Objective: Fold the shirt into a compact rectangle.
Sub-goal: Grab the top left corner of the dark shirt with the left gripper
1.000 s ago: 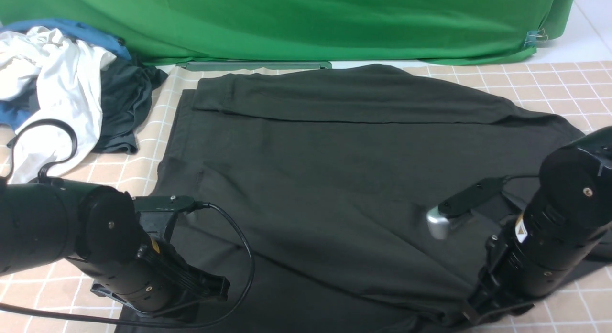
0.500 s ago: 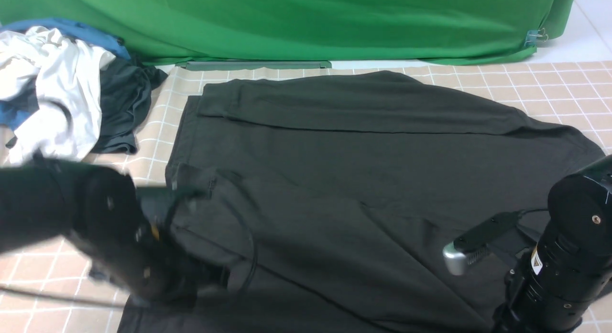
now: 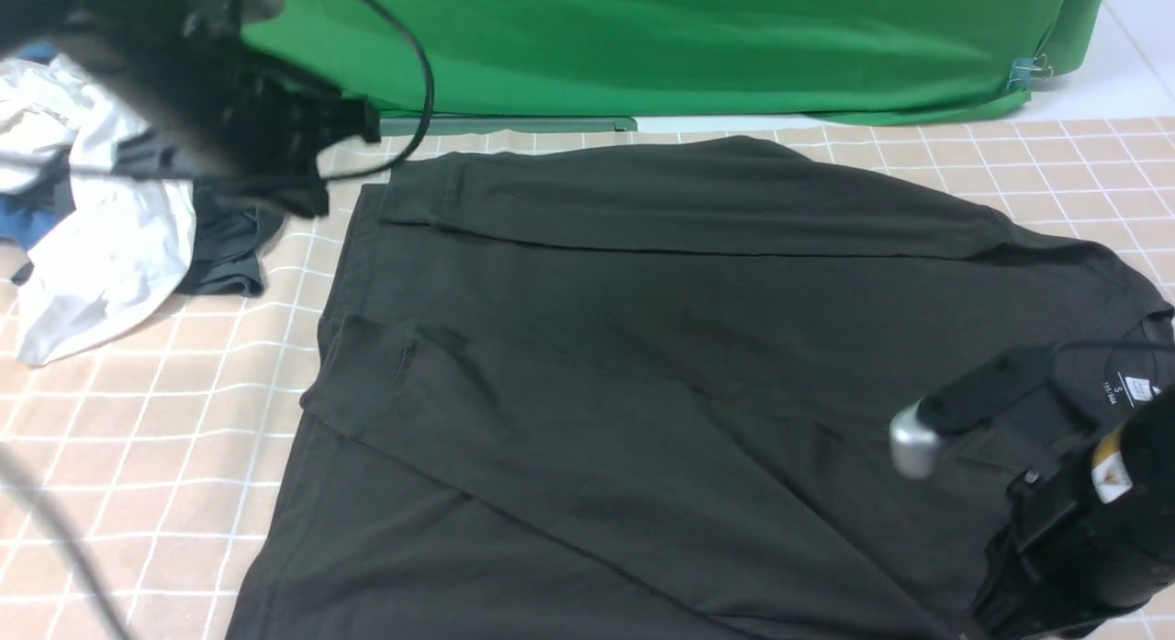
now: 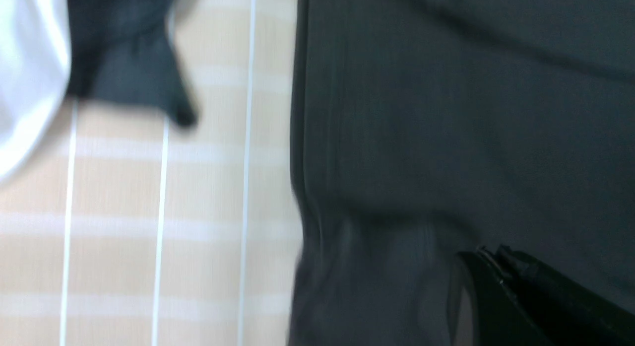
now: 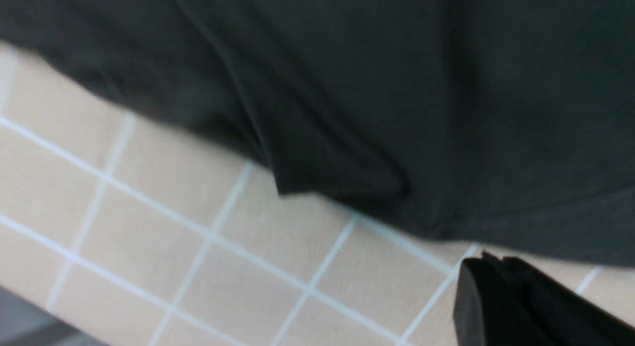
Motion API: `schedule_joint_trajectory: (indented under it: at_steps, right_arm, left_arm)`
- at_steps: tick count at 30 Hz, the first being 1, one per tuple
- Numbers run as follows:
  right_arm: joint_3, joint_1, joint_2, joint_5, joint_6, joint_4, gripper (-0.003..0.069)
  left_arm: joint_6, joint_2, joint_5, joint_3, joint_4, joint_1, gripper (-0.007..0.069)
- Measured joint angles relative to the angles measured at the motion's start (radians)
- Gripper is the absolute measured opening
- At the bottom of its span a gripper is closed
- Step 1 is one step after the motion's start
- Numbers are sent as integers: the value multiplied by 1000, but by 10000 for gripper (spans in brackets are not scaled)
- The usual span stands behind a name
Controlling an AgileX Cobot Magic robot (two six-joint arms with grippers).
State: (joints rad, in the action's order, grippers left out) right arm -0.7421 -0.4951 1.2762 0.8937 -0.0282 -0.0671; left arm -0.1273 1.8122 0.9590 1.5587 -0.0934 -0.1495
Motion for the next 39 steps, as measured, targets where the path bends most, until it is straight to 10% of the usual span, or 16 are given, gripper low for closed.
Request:
schedule_joint_trajectory:
  at_steps: [20,26,34,39]
  right_arm:
    - [0,0,-49,-13,2,-21,36]
    - [0,0,-49,-13,2,-21,36]
    - [0,0,-49,-12,2,-23,36]
    - [0,0,-49,-12,2,-24,36]
  left_arm:
    - [20,642,-106,588,104,5,473]
    - [28,655,-114,592,87,5,416]
    - [61,664,-97,604,56,4,71]
    - [78,620,-21,600,55,2,38]
